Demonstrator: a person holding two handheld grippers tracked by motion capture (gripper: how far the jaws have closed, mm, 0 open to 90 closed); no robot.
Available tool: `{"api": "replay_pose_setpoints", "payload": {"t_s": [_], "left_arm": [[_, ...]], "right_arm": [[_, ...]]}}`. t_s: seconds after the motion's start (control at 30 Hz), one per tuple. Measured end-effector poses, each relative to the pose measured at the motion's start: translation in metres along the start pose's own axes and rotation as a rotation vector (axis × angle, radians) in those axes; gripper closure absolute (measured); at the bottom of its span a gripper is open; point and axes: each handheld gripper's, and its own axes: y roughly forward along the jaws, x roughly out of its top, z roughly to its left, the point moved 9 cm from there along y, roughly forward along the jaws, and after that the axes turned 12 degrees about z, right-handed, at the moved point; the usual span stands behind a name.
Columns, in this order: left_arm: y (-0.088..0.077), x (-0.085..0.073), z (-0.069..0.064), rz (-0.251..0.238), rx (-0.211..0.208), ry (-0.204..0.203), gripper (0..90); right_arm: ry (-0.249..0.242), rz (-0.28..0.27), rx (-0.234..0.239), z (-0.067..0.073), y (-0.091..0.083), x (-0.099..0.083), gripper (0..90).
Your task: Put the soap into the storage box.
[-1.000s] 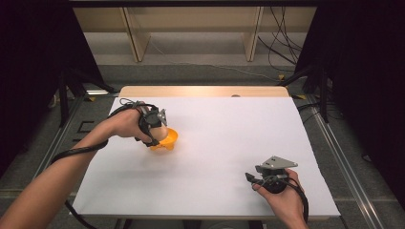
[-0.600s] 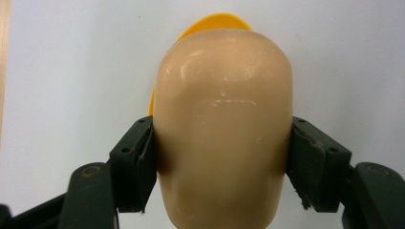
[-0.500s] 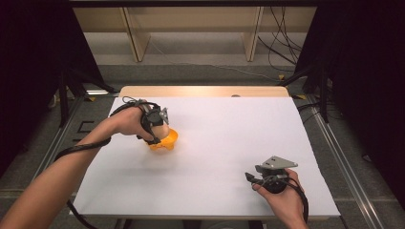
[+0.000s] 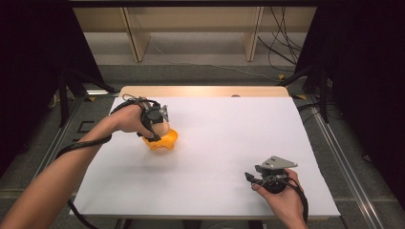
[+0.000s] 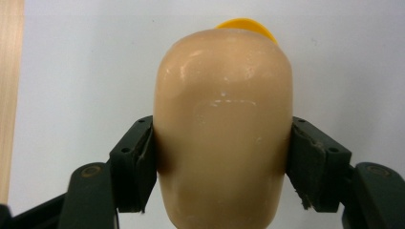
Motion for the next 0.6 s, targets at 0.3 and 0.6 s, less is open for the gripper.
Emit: {"api": "replay_pose_setpoints", "payload": {"t_s": [0.3, 0.6], "left_arm": [[0.0019, 0.0023, 0.0012, -0.004, 0.001, 0.018, 32.6], [0.0055, 0.0067, 0.0021, -0.019, 0.008, 0.02, 32.6]], "right_arm": [[-0.016, -0.005, -0.007, -0.0004, 0.0013, 0.0006, 52.1], [0.001, -0.009, -0.01, 0.0005, 0.0009, 0.0005, 52.1]]}}
